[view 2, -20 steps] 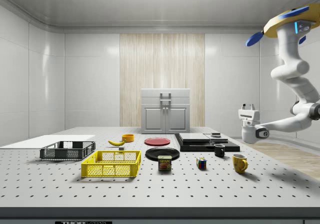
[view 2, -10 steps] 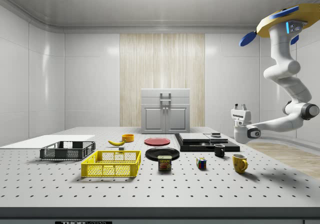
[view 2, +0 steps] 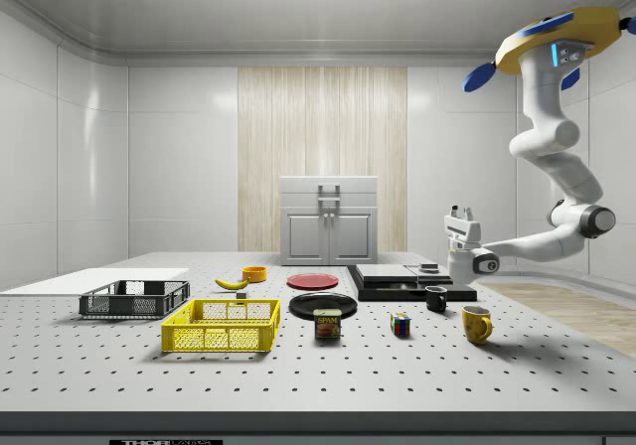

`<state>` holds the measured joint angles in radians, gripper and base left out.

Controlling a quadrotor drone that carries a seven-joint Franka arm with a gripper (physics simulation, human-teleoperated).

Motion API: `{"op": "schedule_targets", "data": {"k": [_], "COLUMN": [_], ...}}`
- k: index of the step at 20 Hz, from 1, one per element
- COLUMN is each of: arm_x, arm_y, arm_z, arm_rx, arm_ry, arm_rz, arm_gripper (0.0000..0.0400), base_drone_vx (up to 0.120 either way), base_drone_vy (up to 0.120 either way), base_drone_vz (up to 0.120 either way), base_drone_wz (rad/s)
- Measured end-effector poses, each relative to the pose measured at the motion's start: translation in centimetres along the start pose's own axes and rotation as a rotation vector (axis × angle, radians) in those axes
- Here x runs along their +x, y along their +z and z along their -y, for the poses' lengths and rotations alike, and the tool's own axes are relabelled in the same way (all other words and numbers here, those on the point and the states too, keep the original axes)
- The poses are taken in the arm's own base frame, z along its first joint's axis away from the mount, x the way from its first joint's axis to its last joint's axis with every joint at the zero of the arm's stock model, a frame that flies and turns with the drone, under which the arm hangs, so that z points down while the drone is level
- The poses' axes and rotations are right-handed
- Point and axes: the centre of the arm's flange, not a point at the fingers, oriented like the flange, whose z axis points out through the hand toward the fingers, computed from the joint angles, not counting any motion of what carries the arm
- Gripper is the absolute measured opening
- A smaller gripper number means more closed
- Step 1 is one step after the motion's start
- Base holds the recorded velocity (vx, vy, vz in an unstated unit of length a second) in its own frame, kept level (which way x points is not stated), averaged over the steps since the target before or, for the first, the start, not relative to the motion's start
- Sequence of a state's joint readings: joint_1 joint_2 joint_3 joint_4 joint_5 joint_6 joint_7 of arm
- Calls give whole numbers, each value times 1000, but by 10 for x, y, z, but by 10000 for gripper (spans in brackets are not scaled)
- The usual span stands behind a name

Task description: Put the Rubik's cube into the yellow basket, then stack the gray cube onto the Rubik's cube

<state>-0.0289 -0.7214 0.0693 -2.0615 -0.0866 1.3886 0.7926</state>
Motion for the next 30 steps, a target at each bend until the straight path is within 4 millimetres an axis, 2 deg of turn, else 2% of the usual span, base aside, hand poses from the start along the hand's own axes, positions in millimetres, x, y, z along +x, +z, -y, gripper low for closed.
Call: {"op": "schedule_targets", "data": {"k": [6,10,13,16,19,22,26,30], "arm_x": [-16,-37,-58,-71,-67,-52,-34,-23], "arm_y": [3,15,41,87,136,169,189,196], "arm_z": [15,36,55,68,63,47,28,17], "arm_rx": [-156,-385,-658,-1010,-1369,-1656,-1893,-2014], "arm_ry": [-4,-10,-18,-27,-35,-42,-52,-61], "arm_rz": [-162,-393,-667,-1017,-1373,-1656,-1891,-2012], "arm_gripper": [400,400,400,400,400,400,400,400], "base_drone_vx": [93,0,0,27,120,120,120,120], "base_drone_vy": [0,0,0,0,0,0,0,0], "base_drone_vz": [-60,-120,-120,-120,-120,-120,-120,-120], "base_drone_wz": [0,0,0,0,0,0,0,0]}}
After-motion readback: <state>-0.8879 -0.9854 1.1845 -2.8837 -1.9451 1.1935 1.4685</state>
